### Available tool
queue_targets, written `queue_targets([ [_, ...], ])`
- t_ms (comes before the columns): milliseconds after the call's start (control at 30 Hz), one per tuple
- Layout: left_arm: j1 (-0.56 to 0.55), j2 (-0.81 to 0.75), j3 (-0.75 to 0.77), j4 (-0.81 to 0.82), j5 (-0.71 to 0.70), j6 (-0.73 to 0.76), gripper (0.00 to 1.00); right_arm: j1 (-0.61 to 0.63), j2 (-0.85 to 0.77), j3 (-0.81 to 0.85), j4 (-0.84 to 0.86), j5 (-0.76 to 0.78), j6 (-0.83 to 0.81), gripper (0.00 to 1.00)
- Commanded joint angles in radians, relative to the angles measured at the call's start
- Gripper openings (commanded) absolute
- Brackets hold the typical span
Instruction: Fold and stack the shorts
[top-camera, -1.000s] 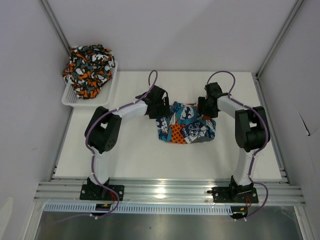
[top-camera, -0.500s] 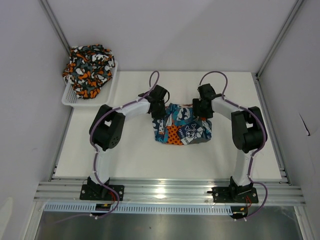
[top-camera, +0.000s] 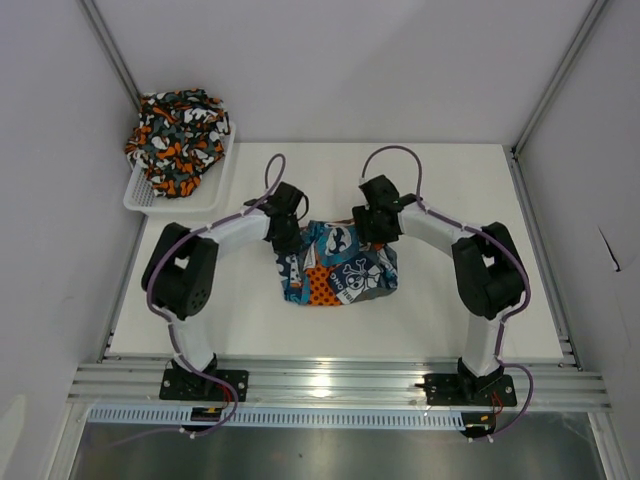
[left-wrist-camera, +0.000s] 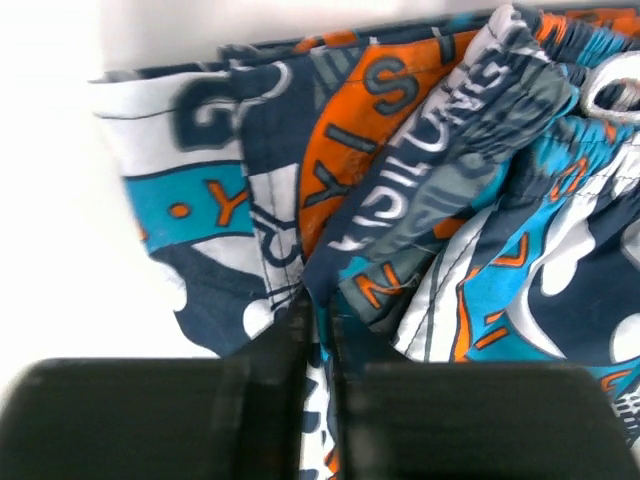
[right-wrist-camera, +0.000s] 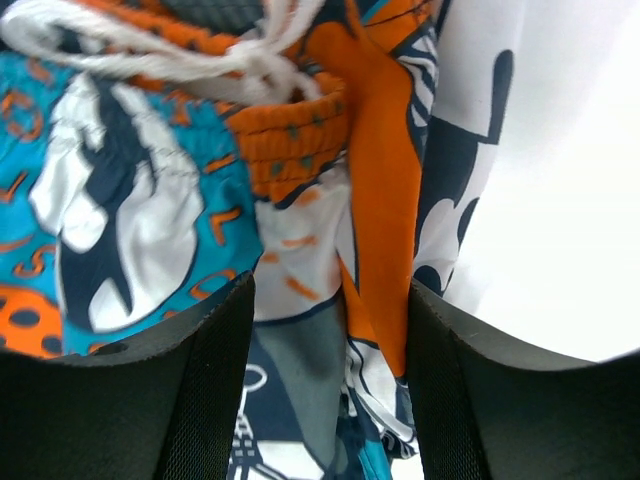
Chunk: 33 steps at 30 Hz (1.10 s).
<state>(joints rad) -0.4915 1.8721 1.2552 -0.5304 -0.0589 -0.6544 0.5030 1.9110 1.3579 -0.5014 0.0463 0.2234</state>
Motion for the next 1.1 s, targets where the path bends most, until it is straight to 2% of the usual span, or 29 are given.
queue_targets([
  [0,0.05,-0.147,-0.092,0.012,-0.05,-0.001,0.19,0.077,-0.059,0.023,-0.022,0.004,0.057,0.6],
  [33,0.063,-0.177,-0.138,0.017,-0.055,0.002,0.25,0.095,-0.059,0.027,-0.023,0.01,0.071,0.61],
  [67,0.092,-0.23,-0.178,0.023,-0.055,0.01,0.37,0.133,-0.059,0.03,-0.026,0.013,0.102,0.61],
  [133,0.126,-0.281,-0.227,0.024,-0.042,0.022,0.47,0.169,-0.05,0.047,-0.034,0.02,0.135,0.61],
  [267,0.205,-0.39,-0.298,0.0,-0.022,0.05,0.73,0.241,0.003,0.108,-0.066,0.05,0.203,0.61],
  [367,0.243,-0.477,-0.333,-0.051,-0.024,0.038,0.85,0.296,0.063,0.161,-0.088,0.066,0.238,0.61],
  [533,0.245,-0.684,-0.395,-0.106,-0.004,-0.02,0.89,0.37,0.146,0.231,-0.104,0.079,0.286,0.61],
  [700,0.254,-0.884,-0.355,-0.206,-0.015,-0.027,0.9,0.42,0.232,0.343,-0.137,0.073,0.356,0.58],
  [900,0.255,-0.99,-0.32,-0.295,-0.021,-0.004,0.9,0.497,0.335,0.478,-0.163,0.069,0.401,0.57],
  [1067,0.261,-1.053,-0.295,-0.327,-0.062,0.009,0.9,0.558,0.474,0.754,-0.233,0.027,0.389,0.58],
])
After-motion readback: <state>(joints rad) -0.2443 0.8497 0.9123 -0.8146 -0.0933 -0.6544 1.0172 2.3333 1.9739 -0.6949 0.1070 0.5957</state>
